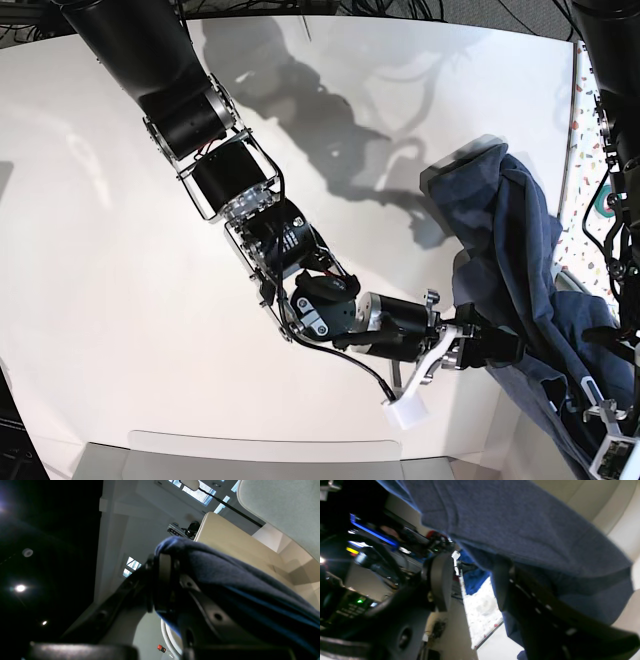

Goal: Layout the t-shirt on the table in an organized manner, then fold the t-shirt properly
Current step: 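Release the t-shirt from the right gripper and reach toward the hanging shirt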

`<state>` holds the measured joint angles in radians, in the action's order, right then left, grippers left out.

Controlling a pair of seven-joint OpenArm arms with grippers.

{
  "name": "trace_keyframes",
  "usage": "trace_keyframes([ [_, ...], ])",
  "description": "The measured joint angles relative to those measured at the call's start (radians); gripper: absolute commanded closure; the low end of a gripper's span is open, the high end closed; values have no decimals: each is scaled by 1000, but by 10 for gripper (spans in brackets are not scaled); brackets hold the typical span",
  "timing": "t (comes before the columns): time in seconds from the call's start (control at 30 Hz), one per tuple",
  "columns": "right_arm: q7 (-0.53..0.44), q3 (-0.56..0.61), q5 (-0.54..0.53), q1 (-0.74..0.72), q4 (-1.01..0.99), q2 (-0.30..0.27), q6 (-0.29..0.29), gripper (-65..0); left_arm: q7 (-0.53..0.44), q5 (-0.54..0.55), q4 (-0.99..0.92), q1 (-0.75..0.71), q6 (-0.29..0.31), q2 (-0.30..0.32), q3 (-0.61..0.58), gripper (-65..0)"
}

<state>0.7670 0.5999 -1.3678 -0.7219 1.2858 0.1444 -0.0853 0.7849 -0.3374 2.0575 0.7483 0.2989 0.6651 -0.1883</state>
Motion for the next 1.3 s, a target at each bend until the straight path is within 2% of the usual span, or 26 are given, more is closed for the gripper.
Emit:
trace_keyframes([
  [0.07,2,3,21,1,0,0,4,-266,0,0,0,0,0,0,0,0],
  [0.1,3,4,69,-4,10,0,6,-266,0,0,0,0,0,0,0,0],
  [0.2,10,29,296,-21,97,-7,18,-266,0,0,0,0,0,0,0,0],
  [0.37,67,190,798,-74,261,7,5,-267,-2,0,2,0,-2,0,0,0],
  [0.5,67,328,1003,-71,272,2,0,-267,-1,0,0,0,-2,0,0,0],
  [0.67,31,348,1102,-69,269,0,0,-267,0,0,0,0,-2,0,0,0],
  [0.83,8,346,1108,-75,197,0,0,-267,0,0,0,0,-3,0,0,0],
  [1.07,-111,344,1108,-74,87,-2,0,-267,0,0,0,0,-3,0,0,0],
  [1.3,-124,344,1108,-85,78,-2,-3,-266,0,0,0,0,-2,0,0,0],
])
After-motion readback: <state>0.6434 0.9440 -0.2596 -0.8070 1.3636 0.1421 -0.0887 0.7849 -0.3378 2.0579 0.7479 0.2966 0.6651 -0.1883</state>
